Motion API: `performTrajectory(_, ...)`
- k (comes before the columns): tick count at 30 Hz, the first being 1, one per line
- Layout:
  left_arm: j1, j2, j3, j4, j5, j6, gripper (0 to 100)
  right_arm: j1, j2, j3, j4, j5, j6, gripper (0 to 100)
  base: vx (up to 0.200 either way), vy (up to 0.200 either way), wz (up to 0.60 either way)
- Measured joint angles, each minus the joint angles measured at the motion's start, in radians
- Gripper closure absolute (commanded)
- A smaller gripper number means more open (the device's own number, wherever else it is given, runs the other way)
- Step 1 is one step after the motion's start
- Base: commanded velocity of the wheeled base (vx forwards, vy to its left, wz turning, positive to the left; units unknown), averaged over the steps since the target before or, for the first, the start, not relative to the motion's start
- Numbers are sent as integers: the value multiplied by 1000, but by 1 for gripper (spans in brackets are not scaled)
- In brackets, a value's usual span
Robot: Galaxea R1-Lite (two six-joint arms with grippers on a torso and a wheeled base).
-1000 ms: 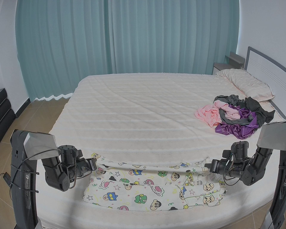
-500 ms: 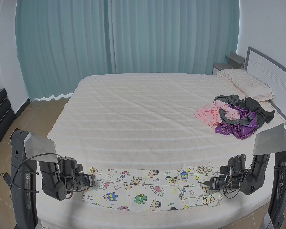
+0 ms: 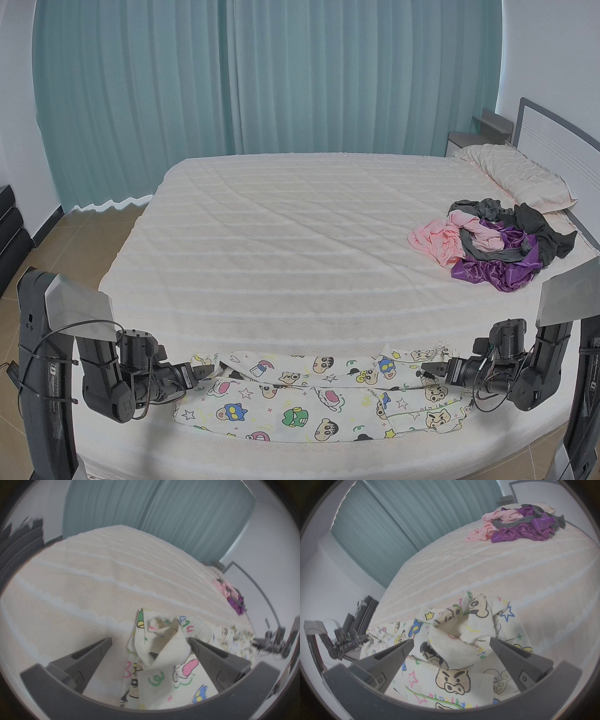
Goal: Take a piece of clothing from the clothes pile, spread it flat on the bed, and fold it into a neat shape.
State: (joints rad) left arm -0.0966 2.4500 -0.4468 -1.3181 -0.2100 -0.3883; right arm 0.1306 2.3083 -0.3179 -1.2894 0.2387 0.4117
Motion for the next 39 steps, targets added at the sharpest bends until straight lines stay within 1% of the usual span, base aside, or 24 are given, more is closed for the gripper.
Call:
performTrajectory(3,10,-30,13,-3,-27,-95,0,-2,-5,11,-28,-15,49,0,0,0,0)
performTrajectory(8,45,-90,44,-7,-49,-189,0,-2,-16,28,-50,-67,79,0,0,0,0)
performTrajectory(11,61,-116,59,-7,-55,-253,0,-2,-38,37,-63,-77,93,0,0,0,0)
performTrajectory(14,77,-142,74,-7,-63,-330,0,1,-75,47,-87,-82,136,0,0,0,0)
performTrajectory(18,90,-161,86,-7,-74,-398,0,32,-110,54,-100,-85,158,0,0,0,0)
performTrajectory(22,91,-169,89,-7,-103,-416,0,81,-115,50,-101,-90,159,0,0,0,0)
performTrajectory(26,91,-172,89,-9,-113,-417,0,106,-80,23,-99,-112,148,0,0,0,0)
performTrajectory(29,91,-172,89,-9,-115,-417,0,112,-43,-5,-95,-132,109,0,0,0,0)
performTrajectory(31,90,-172,89,-10,-115,-416,0,114,-15,-29,-92,-163,83,0,0,0,0)
performTrajectory(32,90,-172,89,-10,-115,-416,0,114,-4,-37,-90,-173,77,100,0,0,0)
performTrajectory(37,89,-172,90,-11,-116,-414,0,111,47,-55,-85,-211,48,100,0,0,0)
performTrajectory(39,89,-172,91,-11,-115,-412,0,106,59,-54,-84,-238,42,100,0,0,0)
